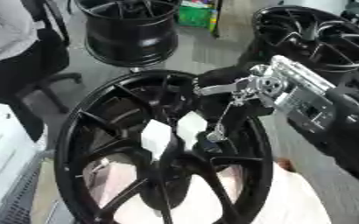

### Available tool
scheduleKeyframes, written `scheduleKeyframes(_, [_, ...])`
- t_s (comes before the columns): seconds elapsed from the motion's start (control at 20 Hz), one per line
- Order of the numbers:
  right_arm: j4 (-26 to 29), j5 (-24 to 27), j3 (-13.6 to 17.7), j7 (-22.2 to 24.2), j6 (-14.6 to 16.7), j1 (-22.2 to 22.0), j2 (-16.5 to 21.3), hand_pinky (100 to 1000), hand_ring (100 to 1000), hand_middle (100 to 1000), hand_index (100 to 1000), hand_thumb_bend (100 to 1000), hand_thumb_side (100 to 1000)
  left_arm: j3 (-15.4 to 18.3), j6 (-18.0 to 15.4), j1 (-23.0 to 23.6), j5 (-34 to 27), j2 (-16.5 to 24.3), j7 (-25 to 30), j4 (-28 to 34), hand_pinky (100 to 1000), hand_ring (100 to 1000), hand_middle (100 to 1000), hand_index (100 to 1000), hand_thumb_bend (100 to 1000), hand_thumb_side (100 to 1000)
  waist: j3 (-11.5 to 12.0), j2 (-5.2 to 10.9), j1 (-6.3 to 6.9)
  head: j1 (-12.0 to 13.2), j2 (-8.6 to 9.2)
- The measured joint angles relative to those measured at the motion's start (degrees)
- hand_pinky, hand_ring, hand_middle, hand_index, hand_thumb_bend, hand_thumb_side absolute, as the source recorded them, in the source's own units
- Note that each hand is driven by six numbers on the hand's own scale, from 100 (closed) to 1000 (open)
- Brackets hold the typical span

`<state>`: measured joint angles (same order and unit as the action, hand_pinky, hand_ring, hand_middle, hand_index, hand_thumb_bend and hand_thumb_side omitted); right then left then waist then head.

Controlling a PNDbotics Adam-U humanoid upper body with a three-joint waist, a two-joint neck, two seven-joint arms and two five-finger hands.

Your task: Pull the pin out of the wheel hub.

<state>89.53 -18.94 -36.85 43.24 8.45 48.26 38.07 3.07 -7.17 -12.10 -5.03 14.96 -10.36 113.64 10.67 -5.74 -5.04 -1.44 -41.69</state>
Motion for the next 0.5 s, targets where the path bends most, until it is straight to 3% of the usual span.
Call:
scheduleKeyframes(0.15, [0.3,0.0,0.0,0.0,0.1,-1.6,0.3,875,852,800,858,338,145,0.0,-0.1,0.0,0.0,-0.2,-0.1,0.0,757,865,670,843,100,705,0.1,-0.11,-0.03,0.0,0.00])
scheduleKeyframes(0.25, [1.1,0.1,0.1,-0.1,0.0,-2.5,0.9,871,841,745,804,309,105,0.0,0.0,0.0,0.0,-0.3,-0.1,0.0,757,866,670,843,100,706,0.1,-0.25,-0.05,0.0,0.00])
scheduleKeyframes(0.5, [3.1,1.2,0.5,-1.7,-1.2,-3.5,1.8,854,809,614,675,229,100,0.0,0.1,0.0,0.0,-0.4,-0.2,0.0,758,867,670,843,100,705,0.3,-0.31,-0.10,0.0,0.00])
